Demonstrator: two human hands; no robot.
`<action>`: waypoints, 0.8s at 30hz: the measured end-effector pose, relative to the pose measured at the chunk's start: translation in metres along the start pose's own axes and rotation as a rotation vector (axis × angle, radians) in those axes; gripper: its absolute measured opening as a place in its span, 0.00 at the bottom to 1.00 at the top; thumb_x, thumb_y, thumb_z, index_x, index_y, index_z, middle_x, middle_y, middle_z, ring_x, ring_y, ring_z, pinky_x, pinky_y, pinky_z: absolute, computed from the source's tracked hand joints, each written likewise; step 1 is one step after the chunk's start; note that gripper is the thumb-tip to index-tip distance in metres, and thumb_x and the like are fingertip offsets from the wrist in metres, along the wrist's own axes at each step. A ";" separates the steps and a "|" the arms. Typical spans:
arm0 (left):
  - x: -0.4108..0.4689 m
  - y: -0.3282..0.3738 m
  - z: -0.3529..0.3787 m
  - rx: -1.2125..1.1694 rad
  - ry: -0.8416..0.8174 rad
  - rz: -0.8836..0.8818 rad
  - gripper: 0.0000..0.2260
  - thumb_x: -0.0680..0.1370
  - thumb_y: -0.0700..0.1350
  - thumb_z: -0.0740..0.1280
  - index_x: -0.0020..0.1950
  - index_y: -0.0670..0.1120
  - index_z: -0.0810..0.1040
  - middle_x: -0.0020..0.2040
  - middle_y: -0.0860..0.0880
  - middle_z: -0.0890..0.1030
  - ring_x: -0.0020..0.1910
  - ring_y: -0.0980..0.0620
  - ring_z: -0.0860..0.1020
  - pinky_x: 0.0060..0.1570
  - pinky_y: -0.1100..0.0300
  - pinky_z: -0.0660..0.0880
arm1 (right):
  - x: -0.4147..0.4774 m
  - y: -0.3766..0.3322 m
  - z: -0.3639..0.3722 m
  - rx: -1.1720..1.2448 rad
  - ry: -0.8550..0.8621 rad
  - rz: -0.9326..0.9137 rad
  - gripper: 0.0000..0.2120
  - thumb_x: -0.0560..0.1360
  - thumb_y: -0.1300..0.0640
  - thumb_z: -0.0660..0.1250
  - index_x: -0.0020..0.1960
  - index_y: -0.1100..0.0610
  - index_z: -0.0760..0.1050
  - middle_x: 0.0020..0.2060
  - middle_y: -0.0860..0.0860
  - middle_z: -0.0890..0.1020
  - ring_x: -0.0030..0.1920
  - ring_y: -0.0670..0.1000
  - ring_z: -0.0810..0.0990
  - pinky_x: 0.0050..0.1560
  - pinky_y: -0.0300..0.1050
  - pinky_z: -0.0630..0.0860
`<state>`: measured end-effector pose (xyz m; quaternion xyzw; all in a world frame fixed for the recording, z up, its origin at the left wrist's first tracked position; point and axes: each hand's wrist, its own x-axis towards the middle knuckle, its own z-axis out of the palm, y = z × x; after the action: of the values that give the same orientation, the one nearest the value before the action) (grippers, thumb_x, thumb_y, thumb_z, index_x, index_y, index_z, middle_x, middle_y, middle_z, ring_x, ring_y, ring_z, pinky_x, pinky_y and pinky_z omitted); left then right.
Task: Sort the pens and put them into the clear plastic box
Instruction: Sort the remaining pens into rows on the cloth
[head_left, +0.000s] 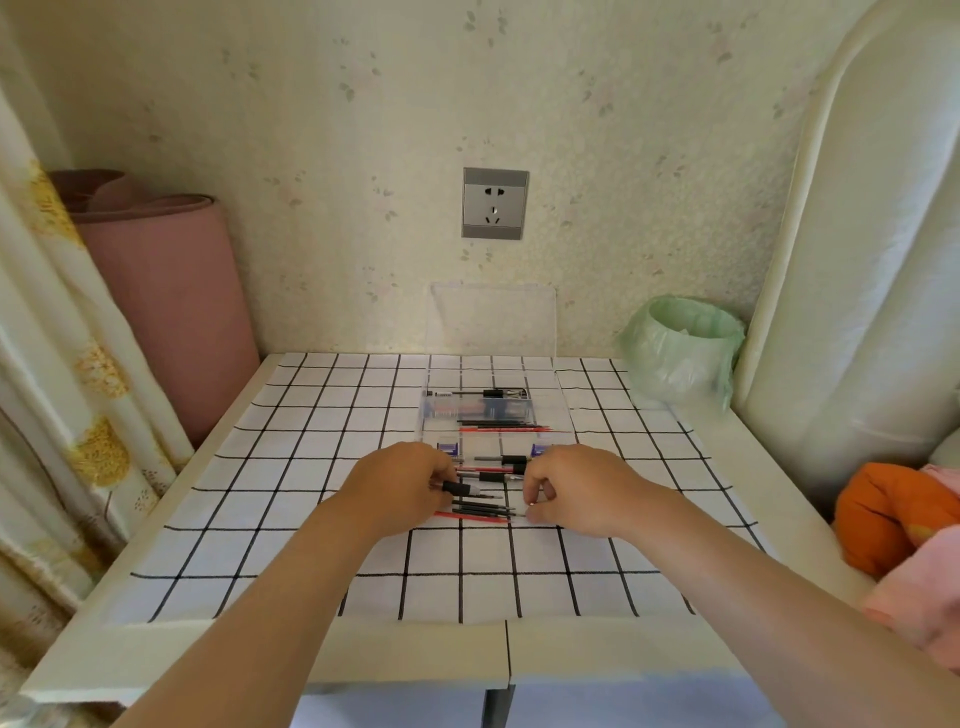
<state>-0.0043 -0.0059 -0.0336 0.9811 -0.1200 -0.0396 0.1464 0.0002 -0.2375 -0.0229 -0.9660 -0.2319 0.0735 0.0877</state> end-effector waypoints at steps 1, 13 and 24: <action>0.001 0.001 0.001 0.002 0.000 0.003 0.07 0.76 0.50 0.69 0.54 0.57 0.81 0.49 0.56 0.80 0.47 0.55 0.77 0.47 0.61 0.74 | 0.000 0.001 0.000 -0.003 0.003 -0.002 0.09 0.73 0.45 0.71 0.51 0.46 0.79 0.41 0.42 0.74 0.43 0.46 0.75 0.35 0.39 0.65; -0.001 0.001 0.004 -0.062 -0.045 0.086 0.10 0.73 0.55 0.72 0.54 0.58 0.81 0.51 0.58 0.80 0.49 0.58 0.77 0.48 0.60 0.76 | 0.022 -0.004 -0.012 0.019 0.303 0.003 0.11 0.79 0.53 0.62 0.59 0.48 0.77 0.51 0.45 0.77 0.53 0.49 0.76 0.51 0.46 0.74; 0.005 -0.014 -0.002 0.029 0.292 0.048 0.23 0.81 0.51 0.64 0.76 0.56 0.64 0.57 0.53 0.75 0.48 0.54 0.75 0.44 0.62 0.72 | 0.063 -0.007 -0.002 -0.005 -0.034 0.180 0.20 0.81 0.49 0.48 0.63 0.48 0.76 0.62 0.51 0.78 0.58 0.56 0.75 0.60 0.53 0.68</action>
<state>0.0042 0.0066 -0.0367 0.9753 -0.1215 0.1089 0.1490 0.0534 -0.2024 -0.0262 -0.9818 -0.1458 0.0967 0.0744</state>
